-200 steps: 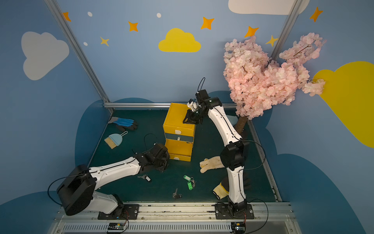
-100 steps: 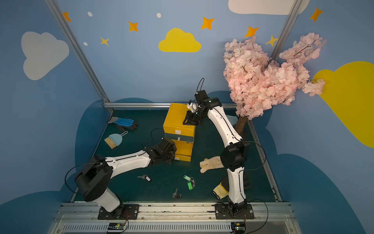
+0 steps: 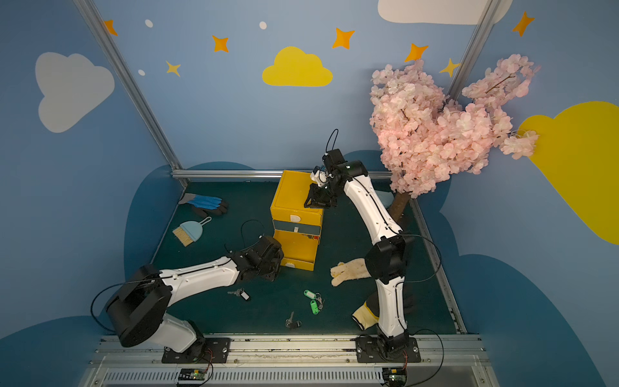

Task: Take the keys out of the drawer
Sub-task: Open the drawer in the storage box.

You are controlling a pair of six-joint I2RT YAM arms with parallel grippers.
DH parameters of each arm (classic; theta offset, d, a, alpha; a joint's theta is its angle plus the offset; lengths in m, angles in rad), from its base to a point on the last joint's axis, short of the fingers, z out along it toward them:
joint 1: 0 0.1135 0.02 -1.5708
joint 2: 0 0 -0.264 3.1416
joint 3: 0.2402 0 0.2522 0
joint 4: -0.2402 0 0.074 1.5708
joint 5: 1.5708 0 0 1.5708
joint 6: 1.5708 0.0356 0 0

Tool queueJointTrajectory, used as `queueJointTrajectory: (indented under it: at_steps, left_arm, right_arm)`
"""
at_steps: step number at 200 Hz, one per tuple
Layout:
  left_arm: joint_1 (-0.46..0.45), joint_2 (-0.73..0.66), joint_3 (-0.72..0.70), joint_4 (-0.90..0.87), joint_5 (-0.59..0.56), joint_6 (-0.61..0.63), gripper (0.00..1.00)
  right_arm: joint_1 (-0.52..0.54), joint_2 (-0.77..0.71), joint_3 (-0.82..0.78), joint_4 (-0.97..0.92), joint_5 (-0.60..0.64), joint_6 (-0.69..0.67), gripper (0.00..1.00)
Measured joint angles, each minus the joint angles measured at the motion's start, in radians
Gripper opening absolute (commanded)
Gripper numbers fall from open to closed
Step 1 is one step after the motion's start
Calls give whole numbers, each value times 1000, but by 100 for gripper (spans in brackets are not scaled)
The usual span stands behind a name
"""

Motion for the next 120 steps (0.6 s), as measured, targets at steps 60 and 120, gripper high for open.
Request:
queueJointTrajectory:
  at_steps: [60,120]
  left_arm:
    - [-9,-111,-73,-55,-7,-6,46]
    - [-39,-130,-78,-76,-11,-6,46]
  right_arm:
    - [9,-3,9,-23,31,-1,30]
    - [32,-16,23,-51,95,-34,31]
